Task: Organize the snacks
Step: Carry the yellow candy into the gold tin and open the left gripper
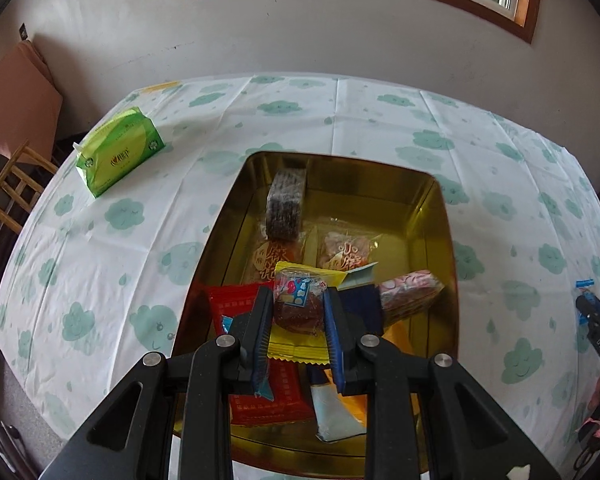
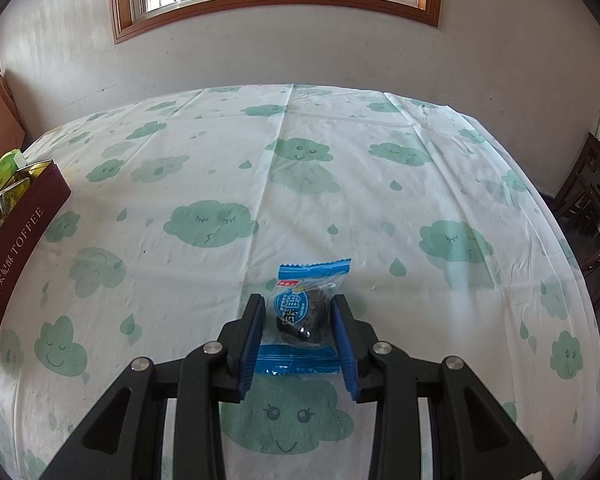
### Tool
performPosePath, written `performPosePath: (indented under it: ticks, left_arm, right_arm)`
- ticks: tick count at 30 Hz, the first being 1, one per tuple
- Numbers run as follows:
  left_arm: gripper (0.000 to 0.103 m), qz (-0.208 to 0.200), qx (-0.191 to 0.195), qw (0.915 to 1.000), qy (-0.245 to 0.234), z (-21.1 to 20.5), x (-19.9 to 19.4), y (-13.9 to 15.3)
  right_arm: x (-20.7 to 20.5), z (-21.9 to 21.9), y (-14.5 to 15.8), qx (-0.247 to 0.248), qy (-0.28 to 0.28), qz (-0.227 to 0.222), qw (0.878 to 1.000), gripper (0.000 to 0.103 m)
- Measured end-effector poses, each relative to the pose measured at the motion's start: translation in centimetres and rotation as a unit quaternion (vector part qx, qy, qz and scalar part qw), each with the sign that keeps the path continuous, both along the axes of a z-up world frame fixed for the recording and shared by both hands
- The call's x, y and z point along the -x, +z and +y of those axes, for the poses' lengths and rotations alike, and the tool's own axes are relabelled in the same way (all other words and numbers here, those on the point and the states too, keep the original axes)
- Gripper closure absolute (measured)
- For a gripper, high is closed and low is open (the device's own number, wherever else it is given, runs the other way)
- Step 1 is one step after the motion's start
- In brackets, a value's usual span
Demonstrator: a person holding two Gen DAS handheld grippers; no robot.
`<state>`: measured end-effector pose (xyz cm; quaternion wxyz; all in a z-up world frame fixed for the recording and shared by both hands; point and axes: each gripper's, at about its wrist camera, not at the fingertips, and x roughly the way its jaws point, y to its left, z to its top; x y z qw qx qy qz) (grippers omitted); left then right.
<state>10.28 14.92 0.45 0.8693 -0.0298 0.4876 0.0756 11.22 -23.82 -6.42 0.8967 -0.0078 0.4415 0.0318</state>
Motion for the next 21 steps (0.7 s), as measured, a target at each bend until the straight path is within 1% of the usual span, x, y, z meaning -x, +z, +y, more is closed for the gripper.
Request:
performPosePath:
  ticks: [6, 11, 18, 21]
  left_arm:
    - [0.081, 0.013, -0.001, 0.9999, -0.001, 0.3, 0.0, -1.5]
    - [0.081, 0.025, -0.01, 0.9996, -0.005, 0.1, 0.0, -2.7]
    - [0.08, 0.026, -0.014, 0.9995, -0.007, 0.0, 0.2, -2.9]
    - [0.077, 0.026, -0.018, 0.9995, -0.009, 0.0, 0.2, -2.9]
  right_arm:
    - [0.0, 0.0, 0.0, 0.001, 0.0, 0.0, 1.0, 0.068]
    - [0.0, 0.0, 0.0, 0.001, 0.0, 0.0, 1.0, 0.068]
    - [0.0, 0.0, 0.0, 0.001, 0.0, 0.0, 1.0, 0.068]
    - [0.0, 0.0, 0.0, 0.001, 0.0, 0.0, 1.0, 0.068]
